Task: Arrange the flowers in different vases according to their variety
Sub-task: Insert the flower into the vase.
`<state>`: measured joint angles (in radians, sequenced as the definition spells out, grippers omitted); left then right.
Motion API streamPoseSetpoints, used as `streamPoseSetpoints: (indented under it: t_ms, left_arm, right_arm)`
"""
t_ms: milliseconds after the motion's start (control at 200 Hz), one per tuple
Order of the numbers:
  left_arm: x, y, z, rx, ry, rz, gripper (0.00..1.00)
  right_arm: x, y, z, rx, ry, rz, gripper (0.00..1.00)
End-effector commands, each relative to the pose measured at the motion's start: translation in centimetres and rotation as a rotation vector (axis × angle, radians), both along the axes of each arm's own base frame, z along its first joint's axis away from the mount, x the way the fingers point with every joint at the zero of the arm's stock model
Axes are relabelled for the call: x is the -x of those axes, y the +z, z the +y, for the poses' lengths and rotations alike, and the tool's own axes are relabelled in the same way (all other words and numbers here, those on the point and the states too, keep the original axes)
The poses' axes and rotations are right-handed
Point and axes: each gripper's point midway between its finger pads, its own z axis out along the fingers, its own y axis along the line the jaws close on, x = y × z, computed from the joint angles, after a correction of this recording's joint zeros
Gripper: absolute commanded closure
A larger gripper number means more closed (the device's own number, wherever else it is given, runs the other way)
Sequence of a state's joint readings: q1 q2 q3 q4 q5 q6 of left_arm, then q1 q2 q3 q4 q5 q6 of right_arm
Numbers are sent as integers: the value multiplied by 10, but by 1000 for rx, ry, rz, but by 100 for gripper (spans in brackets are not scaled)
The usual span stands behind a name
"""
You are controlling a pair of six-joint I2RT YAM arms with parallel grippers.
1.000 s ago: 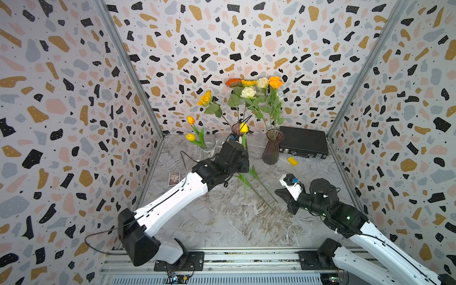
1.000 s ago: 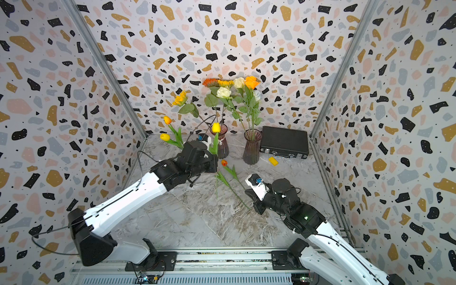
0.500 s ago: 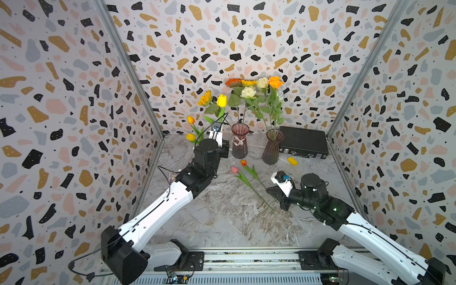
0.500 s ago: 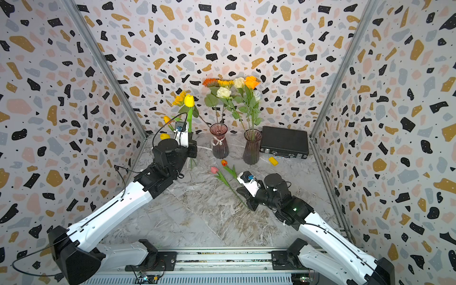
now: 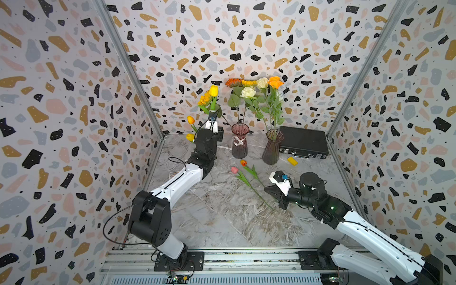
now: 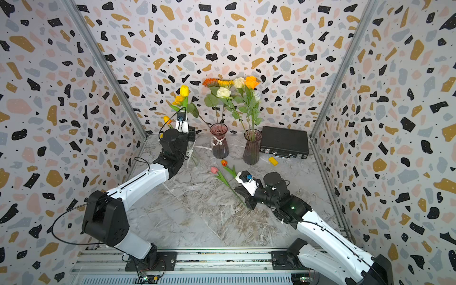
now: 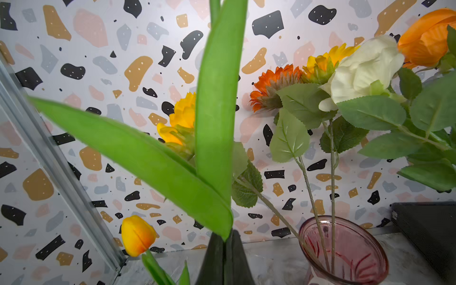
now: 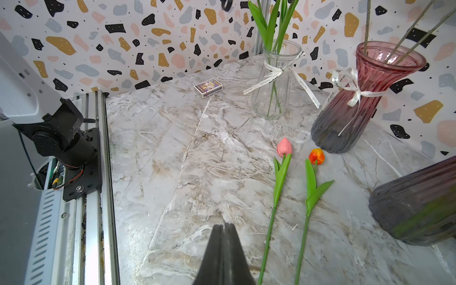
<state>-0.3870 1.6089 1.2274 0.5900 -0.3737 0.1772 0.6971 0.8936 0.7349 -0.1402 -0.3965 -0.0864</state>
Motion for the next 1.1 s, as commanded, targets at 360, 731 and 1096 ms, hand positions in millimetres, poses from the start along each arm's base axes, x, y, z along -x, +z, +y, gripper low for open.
streamPoseSetpoints:
  t_ms: [360, 731, 1096]
  left_arm:
    - [-28, 28, 32, 64, 55, -213, 100]
    - [-25, -34, 39, 130, 72, -144, 100]
    - [-23, -72, 43, 142, 93, -74, 100]
  right_arm:
    - [-8, -10, -2, 19, -3, 21, 100]
    - [-11, -12, -3, 20, -7, 34, 100]
    - [-12, -13, -5, 22, -18, 39, 100]
